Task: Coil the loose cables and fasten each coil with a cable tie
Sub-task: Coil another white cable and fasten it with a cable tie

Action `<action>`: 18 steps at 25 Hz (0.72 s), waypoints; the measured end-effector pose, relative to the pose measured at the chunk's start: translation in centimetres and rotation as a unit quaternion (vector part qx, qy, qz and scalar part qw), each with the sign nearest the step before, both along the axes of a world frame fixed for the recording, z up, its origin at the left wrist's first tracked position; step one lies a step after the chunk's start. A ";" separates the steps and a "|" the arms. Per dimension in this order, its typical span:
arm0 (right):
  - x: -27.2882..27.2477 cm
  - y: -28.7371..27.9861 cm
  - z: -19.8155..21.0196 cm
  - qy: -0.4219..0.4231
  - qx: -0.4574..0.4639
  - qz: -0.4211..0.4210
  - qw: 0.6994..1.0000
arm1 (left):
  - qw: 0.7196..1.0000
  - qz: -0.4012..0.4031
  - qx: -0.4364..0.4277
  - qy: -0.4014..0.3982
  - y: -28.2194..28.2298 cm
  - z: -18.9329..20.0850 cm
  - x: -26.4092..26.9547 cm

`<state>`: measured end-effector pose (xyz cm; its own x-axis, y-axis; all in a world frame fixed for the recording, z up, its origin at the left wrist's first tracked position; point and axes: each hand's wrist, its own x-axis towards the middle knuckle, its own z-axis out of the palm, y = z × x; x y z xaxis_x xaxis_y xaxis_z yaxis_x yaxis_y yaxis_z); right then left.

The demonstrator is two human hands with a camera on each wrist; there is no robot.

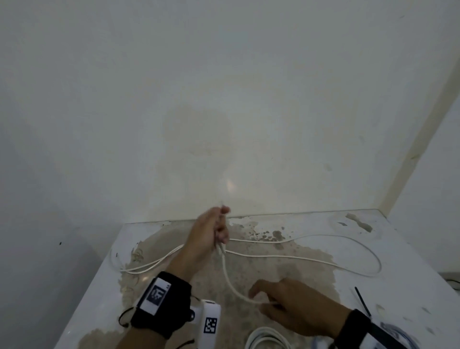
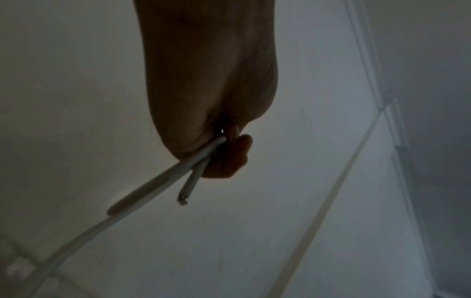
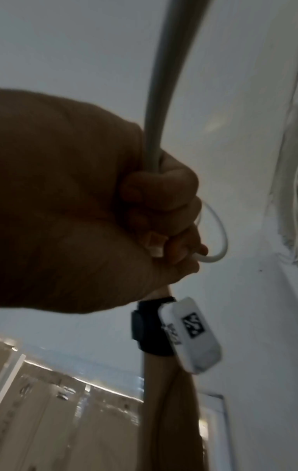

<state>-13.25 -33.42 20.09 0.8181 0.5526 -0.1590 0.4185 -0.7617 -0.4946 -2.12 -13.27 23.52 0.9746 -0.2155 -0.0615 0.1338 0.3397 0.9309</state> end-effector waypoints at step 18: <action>2.1 -4.0 1.7 -0.074 0.343 -0.249 0.903 | 0.923 -0.285 -0.181 0.187 -3.6 -0.5 -4.2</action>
<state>-11.18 -37.39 21.79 0.9764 0.0374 0.2126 0.2090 -0.4092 -0.8882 -6.34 -16.82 23.05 0.6222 -0.7584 -0.1941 0.6753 0.3946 0.6231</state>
